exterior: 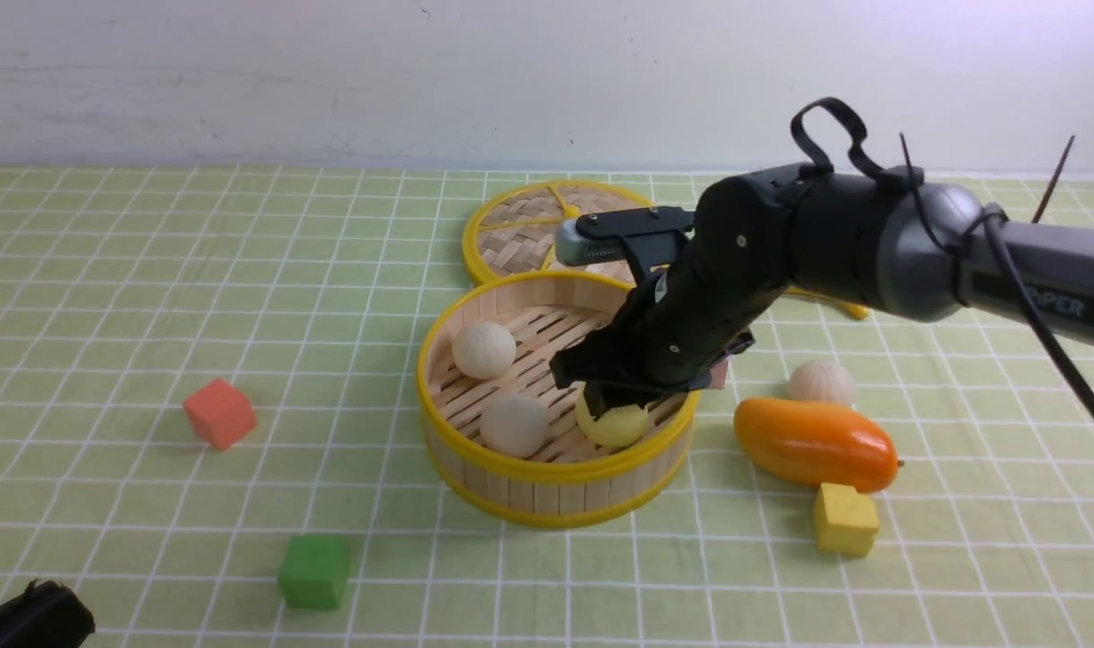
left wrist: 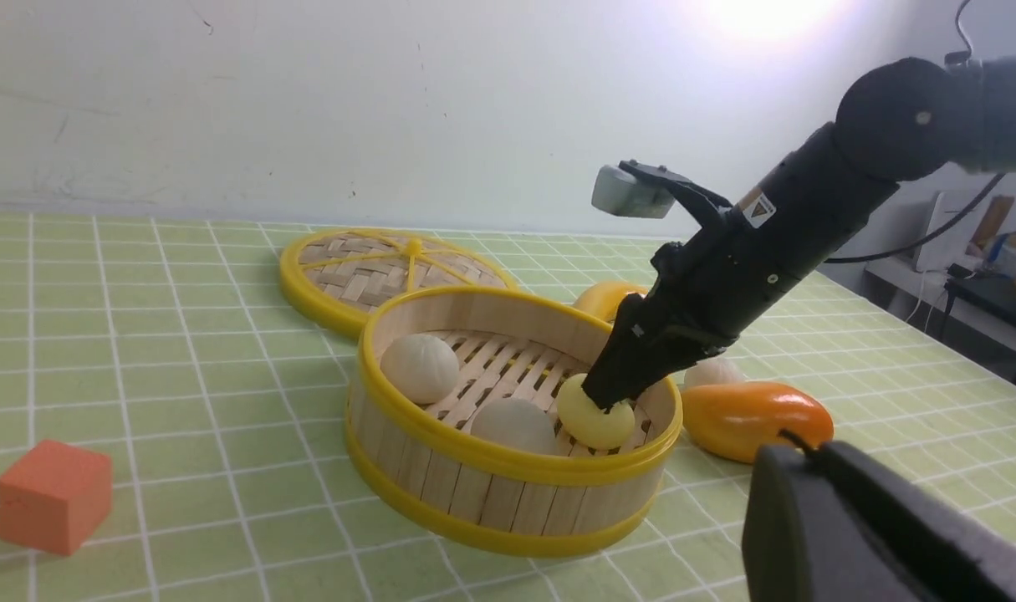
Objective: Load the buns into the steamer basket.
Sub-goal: Use the right arm to put the steamed stuffed bun into the steamer, then use the right arm to grab a steamed stuffed bun
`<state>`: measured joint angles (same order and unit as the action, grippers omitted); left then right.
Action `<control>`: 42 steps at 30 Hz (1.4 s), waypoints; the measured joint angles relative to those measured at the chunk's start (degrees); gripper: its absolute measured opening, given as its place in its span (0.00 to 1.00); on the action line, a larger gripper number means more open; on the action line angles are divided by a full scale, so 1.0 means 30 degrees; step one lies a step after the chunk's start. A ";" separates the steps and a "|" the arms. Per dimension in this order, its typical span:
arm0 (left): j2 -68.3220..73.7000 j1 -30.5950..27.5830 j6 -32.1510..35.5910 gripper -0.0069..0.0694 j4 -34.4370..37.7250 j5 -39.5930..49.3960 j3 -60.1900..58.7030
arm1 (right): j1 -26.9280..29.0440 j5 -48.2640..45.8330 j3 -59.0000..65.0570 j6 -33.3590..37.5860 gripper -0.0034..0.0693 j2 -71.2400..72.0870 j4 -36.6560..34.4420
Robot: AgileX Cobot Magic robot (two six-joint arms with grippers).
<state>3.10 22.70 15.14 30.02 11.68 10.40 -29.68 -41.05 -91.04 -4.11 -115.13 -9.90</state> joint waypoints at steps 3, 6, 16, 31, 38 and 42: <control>0.0000 0.0000 0.0000 0.09 0.0000 0.0000 0.0000 | 0.0000 -0.1438 -0.0385 0.0164 0.76 0.1540 0.1206; 0.0000 0.0000 0.0000 0.09 0.0000 0.0000 0.0000 | 0.0594 -0.1950 -0.0648 -0.0676 0.82 0.2926 0.3521; 0.0000 0.0000 0.0000 0.09 0.0000 -0.0017 0.0000 | 0.5157 -0.2681 -0.0740 -0.2847 0.70 0.0573 0.4777; 0.0000 0.0000 0.0000 0.09 0.0000 -0.0014 0.0000 | 0.6471 -0.1330 -0.1306 -0.1652 0.62 -0.1656 0.2403; 0.0000 0.0000 0.0000 0.10 0.0000 -0.0014 0.0000 | 0.6471 -0.1251 -0.1306 -0.1638 0.46 -0.2008 0.2403; 0.0000 0.0000 0.0000 0.10 0.0000 -0.0014 0.0000 | 0.6471 -0.1251 -0.1306 -0.1612 0.31 -0.2030 0.2446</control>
<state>3.10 22.70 15.14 30.02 11.64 10.40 -10.27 -44.81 -94.96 -8.95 -121.22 -2.56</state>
